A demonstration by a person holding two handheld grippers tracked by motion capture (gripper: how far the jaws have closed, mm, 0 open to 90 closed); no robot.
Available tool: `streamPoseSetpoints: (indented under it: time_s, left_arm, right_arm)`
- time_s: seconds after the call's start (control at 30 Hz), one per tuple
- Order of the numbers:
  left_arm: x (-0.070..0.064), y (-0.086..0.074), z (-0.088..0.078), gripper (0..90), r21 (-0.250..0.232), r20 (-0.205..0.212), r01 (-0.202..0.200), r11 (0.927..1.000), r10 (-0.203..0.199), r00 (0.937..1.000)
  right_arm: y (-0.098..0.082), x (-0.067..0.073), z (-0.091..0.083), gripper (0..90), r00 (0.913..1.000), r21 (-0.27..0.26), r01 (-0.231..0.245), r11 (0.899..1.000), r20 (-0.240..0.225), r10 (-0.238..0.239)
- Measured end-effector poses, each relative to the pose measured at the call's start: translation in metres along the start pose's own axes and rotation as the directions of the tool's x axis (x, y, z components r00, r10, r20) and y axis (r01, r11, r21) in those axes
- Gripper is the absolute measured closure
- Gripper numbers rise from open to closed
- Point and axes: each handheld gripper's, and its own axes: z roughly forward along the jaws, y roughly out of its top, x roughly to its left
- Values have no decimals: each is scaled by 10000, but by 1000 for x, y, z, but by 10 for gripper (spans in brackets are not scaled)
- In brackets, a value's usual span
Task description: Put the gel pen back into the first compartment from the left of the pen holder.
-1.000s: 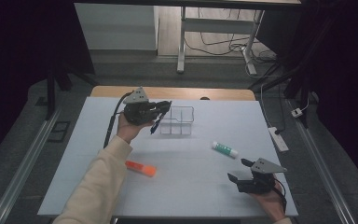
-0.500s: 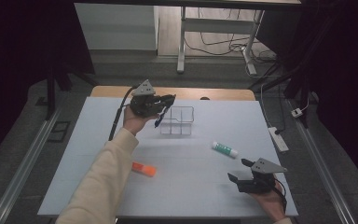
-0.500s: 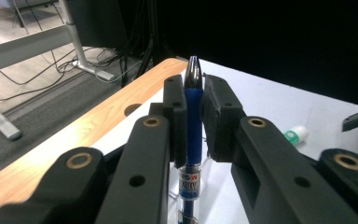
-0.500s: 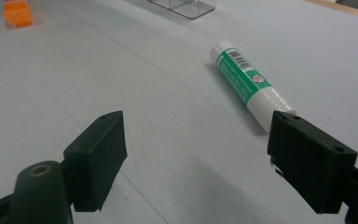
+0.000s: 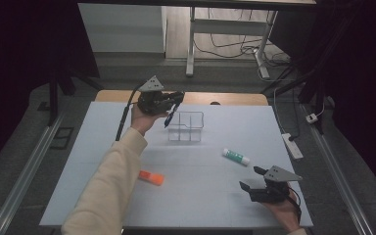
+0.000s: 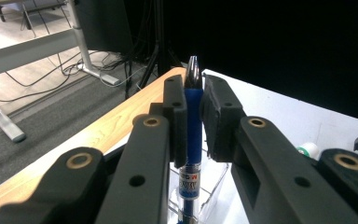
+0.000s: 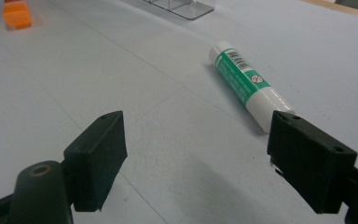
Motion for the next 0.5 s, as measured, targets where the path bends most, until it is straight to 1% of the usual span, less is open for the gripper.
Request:
streamPoseSetpoints:
  time_s: [0.07, 0.23, 0.33, 0.37, 0.5]
  left_arm:
    - [1, 1, 1, 797, -45, -114, -11, 10000, 10, 9999]
    - [7, 4, 4, 797, -184, -152, 193, 9996, -196, 9997]
    - [10, 6, 6, 797, -152, -260, 183, 9997, -187, 9995]
    - [11, 7, 7, 797, -134, -313, 137, 9998, -141, 9994]
    - [15, 11, 11, 797, -187, -414, 171, 9997, -178, 9990]
  right_arm:
    - [0, 0, 0, 189, 10000, -21, 11, 10000, -19, -11]
    - [0, 0, 0, 190, 10000, -30, 32, 10000, 12, -32]
    - [0, 0, 0, 190, 10000, -99, -8, 10000, -6, 8]
    - [1, 0, -1, 190, 10000, -41, 28, 10000, 6, -28]
    - [1, 1, -1, 190, 10000, -70, 32, 10000, 12, -32]
